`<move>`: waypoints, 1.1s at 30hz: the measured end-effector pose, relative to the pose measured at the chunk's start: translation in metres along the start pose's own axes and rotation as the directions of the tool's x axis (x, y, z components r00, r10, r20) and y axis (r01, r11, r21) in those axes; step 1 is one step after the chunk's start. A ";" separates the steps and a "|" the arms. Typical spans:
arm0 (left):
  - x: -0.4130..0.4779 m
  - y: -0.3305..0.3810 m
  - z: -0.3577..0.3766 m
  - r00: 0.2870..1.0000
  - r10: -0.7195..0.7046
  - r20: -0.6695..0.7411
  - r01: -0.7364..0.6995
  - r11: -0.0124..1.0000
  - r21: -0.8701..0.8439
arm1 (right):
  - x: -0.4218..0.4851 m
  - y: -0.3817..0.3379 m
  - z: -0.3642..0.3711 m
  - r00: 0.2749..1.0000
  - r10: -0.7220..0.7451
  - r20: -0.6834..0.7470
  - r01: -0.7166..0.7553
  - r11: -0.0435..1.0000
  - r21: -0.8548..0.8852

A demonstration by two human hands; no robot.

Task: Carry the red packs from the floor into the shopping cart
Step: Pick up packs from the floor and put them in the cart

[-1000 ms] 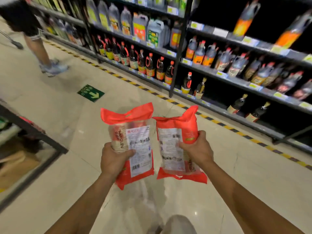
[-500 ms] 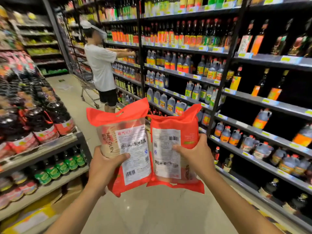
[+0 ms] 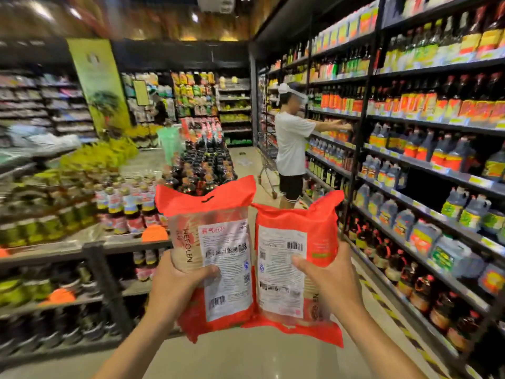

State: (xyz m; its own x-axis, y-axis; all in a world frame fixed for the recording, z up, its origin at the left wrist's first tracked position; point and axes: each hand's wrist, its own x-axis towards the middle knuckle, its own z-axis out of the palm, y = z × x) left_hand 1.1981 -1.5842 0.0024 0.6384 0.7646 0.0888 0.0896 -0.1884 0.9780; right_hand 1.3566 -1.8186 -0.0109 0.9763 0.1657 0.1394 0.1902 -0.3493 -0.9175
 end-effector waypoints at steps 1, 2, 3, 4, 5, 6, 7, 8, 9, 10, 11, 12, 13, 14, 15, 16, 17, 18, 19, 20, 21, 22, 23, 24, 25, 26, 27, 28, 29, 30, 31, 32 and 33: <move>-0.002 -0.002 0.000 1.000 -0.012 0.001 0.012 1.000 0.005 | -0.002 0.002 0.000 1.000 0.009 0.003 -0.009 1.000 -0.002; -0.003 -0.003 -0.020 0.998 -0.022 -0.067 0.022 1.000 0.001 | 0.000 -0.009 0.018 0.998 -0.027 0.048 0.026 1.000 0.016; -0.005 -0.001 -0.034 0.994 -0.031 -0.103 0.032 0.999 0.012 | 0.001 -0.017 0.031 0.996 -0.044 0.083 0.041 0.999 0.036; -0.005 -0.002 -0.034 0.993 -0.047 -0.107 0.049 0.998 0.025 | -0.001 -0.015 0.032 0.995 -0.035 0.093 0.032 0.999 0.033; -0.004 -0.003 -0.053 0.987 -0.048 -0.157 0.051 0.998 0.020 | -0.002 -0.028 0.050 0.990 -0.054 0.129 0.048 0.998 0.048; -0.005 -0.004 -0.067 0.980 -0.053 -0.194 0.056 0.998 0.013 | -0.003 -0.036 0.065 0.985 -0.067 0.161 0.059 0.997 0.059; -0.004 -0.003 -0.075 0.976 -0.066 -0.205 0.068 0.998 0.001 | -0.004 -0.040 0.073 0.983 -0.066 0.171 0.056 0.997 0.058; -0.002 -0.004 -0.087 0.971 -0.074 -0.229 0.075 0.997 -0.003 | -0.005 -0.048 0.085 0.979 -0.072 0.188 0.061 0.996 0.067; 0.000 -0.006 -0.100 0.965 -0.082 -0.250 0.082 0.997 -0.009 | -0.007 -0.055 0.098 0.973 -0.089 0.214 0.075 0.995 0.072; 0.002 -0.007 -0.112 0.959 -0.087 -0.271 0.088 0.996 -0.010 | -0.008 -0.061 0.111 0.966 -0.101 0.237 0.087 0.994 0.069; 0.004 -0.010 -0.125 0.953 -0.088 -0.290 0.090 0.996 -0.009 | -0.010 -0.069 0.123 0.960 -0.115 0.255 0.098 0.992 0.078; 0.007 -0.013 -0.139 0.948 -0.086 -0.307 0.089 0.996 -0.006 | -0.012 -0.076 0.136 0.954 -0.131 0.271 0.112 0.990 0.085; 0.010 -0.016 -0.152 0.941 -0.089 -0.327 0.091 0.996 -0.010 | -0.014 -0.084 0.150 0.947 -0.142 0.287 0.123 0.989 0.083; 0.013 -0.018 -0.166 0.932 -0.094 -0.350 0.097 0.995 -0.010 | -0.018 -0.093 0.163 0.941 -0.150 0.303 0.130 0.988 0.087; 0.017 -0.021 -0.181 0.925 -0.092 -0.370 0.095 0.995 -0.011 | -0.020 -0.101 0.178 0.935 -0.164 0.314 0.140 0.985 0.097; 0.021 -0.025 -0.196 0.918 -0.091 -0.385 0.094 0.996 -0.013 | -0.022 -0.109 0.194 0.930 -0.175 0.324 0.151 0.984 0.100; 0.025 -0.027 -0.211 0.913 -0.090 -0.398 0.092 0.996 -0.015 | -0.026 -0.117 0.211 0.922 -0.188 0.340 0.160 0.981 0.110; 0.030 -0.031 -0.227 0.906 -0.086 -0.413 0.087 0.996 -0.016 | -0.030 -0.126 0.228 0.914 -0.195 0.356 0.166 0.980 0.112; 0.035 -0.035 -0.244 0.900 -0.085 -0.427 0.085 0.996 -0.019 | -0.035 -0.136 0.245 0.905 -0.209 0.370 0.174 0.977 0.125; 0.040 -0.038 -0.260 0.894 -0.083 -0.440 0.079 0.997 -0.027 | -0.040 -0.146 0.262 0.897 -0.218 0.384 0.181 0.975 0.131; 0.046 -0.042 -0.278 0.887 -0.079 -0.455 0.074 0.997 -0.028 | -0.045 -0.155 0.279 0.889 -0.232 0.394 0.190 0.971 0.142; 0.051 -0.047 -0.297 0.882 -0.072 -0.466 0.068 0.997 -0.026 | -0.051 -0.165 0.296 0.884 -0.238 0.402 0.193 0.970 0.150; 0.055 -0.052 -0.314 0.878 -0.067 -0.474 0.063 0.998 -0.022 | -0.057 -0.174 0.313 0.875 -0.251 0.413 0.202 0.966 0.160; 0.059 -0.057 -0.333 0.873 -0.062 -0.483 0.060 0.998 -0.020 | -0.063 -0.183 0.330 0.867 -0.261 0.424 0.211 0.964 0.162; 0.062 -0.062 -0.351 0.868 -0.059 -0.493 0.060 0.998 -0.014 | -0.070 -0.191 0.346 0.860 -0.273 0.432 0.219 0.961 0.172; 0.064 -0.065 -0.366 0.860 -0.057 -0.507 0.060 0.998 -0.011 | -0.076 -0.199 0.359 0.854 -0.275 0.442 0.220 0.960 0.173; 0.065 -0.066 -0.381 0.850 -0.052 -0.525 0.057 0.998 -0.008 | -0.082 -0.207 0.373 0.844 -0.289 0.452 0.228 0.956 0.185; 0.066 -0.068 -0.397 0.839 -0.045 -0.542 0.051 0.999 -0.005 | -0.090 -0.215 0.388 0.836 -0.295 0.462 0.234 0.954 0.187; 0.066 -0.071 -0.413 0.828 -0.042 -0.559 0.049 0.999 -0.002 | -0.098 -0.225 0.402 0.826 -0.308 0.472 0.241 0.950 0.198; 0.066 -0.073 -0.427 0.816 -0.042 -0.577 0.047 0.999 -0.005 | -0.104 -0.232 0.416 0.816 -0.315 0.484 0.246 0.948 0.202; 0.066 -0.076 -0.442 0.802 -0.041 -0.596 0.049 0.999 -0.004 | -0.111 -0.239 0.429 0.805 -0.326 0.496 0.251 0.944 0.212; 0.065 -0.078 -0.455 0.791 -0.038 -0.611 0.050 0.999 0.002 | -0.118 -0.246 0.440 0.793 -0.333 0.510 0.253 0.942 0.221; 0.064 -0.081 -0.468 0.780 -0.035 -0.625 0.052 0.999 0.008 | -0.124 -0.252 0.453 0.777 -0.343 0.528 0.255 0.938 0.234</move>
State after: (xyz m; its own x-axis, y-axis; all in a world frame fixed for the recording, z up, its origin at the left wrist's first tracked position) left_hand 0.8740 -1.2316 0.0173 0.0168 0.9881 0.1528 0.1288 -0.1537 0.9797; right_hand 1.1408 -1.3333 0.0339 0.6388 0.7353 0.2263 0.4034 -0.0697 -0.9124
